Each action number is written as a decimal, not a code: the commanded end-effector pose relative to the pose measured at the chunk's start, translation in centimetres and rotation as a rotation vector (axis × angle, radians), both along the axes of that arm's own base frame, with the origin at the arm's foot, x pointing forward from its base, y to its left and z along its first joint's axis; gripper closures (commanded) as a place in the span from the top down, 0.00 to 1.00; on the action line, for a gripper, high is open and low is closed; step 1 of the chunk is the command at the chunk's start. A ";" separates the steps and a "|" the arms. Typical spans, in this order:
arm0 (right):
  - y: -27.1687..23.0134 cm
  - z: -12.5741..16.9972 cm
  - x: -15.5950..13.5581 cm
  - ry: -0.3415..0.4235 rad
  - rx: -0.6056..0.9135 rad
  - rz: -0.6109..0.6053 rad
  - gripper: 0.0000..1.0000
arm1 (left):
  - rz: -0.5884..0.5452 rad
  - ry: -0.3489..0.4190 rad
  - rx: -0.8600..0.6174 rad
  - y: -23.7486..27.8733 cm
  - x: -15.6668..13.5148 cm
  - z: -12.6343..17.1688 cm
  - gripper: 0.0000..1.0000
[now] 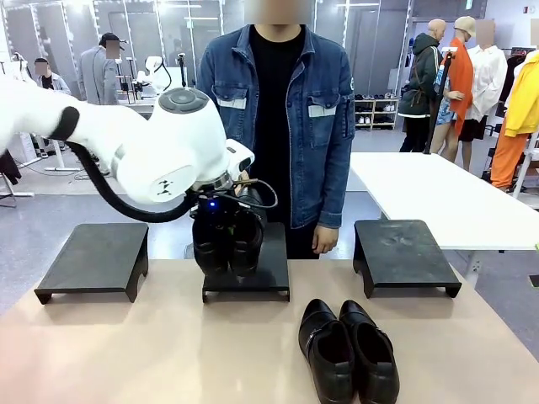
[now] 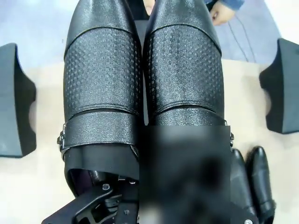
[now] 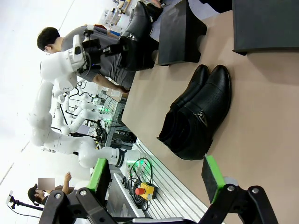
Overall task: Place the shoes on the stand as instructed by the person.
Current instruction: Pick up one pair of Shoes and place it on the Shoes Stand indicated by the person, then pick up another pair of Shoes and place it on the Shoes Stand indicated by the person.
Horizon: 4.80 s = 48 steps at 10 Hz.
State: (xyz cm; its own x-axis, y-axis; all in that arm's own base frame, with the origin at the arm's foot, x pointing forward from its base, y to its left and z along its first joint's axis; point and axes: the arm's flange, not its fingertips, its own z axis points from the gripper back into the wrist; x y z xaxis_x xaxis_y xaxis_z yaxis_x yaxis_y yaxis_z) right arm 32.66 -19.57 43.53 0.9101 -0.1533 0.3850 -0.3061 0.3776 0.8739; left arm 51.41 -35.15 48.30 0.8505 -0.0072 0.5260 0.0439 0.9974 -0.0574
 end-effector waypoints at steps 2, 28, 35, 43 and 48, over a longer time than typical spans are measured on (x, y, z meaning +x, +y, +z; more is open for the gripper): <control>0.0 0.1 -0.1 -0.011 0.011 0.002 1.00 | 0.018 -0.080 0.022 -2.8 3.9 -0.7 0.08; 0.0 0.1 -0.1 -0.011 0.011 0.002 1.00 | 0.013 -0.027 0.036 -3.8 6.2 -3.7 1.00; 0.0 0.1 -0.1 -0.011 0.011 0.002 1.00 | 0.013 -0.027 0.036 -3.8 6.2 -3.7 1.00; 0.0 0.1 -0.1 -0.011 0.011 0.002 1.00 | -0.026 0.068 -0.032 -0.7 5.1 0.6 1.00; 0.0 0.1 -0.1 -0.011 0.011 0.002 1.00 | -0.103 0.224 -0.296 14.6 -1.8 5.1 1.00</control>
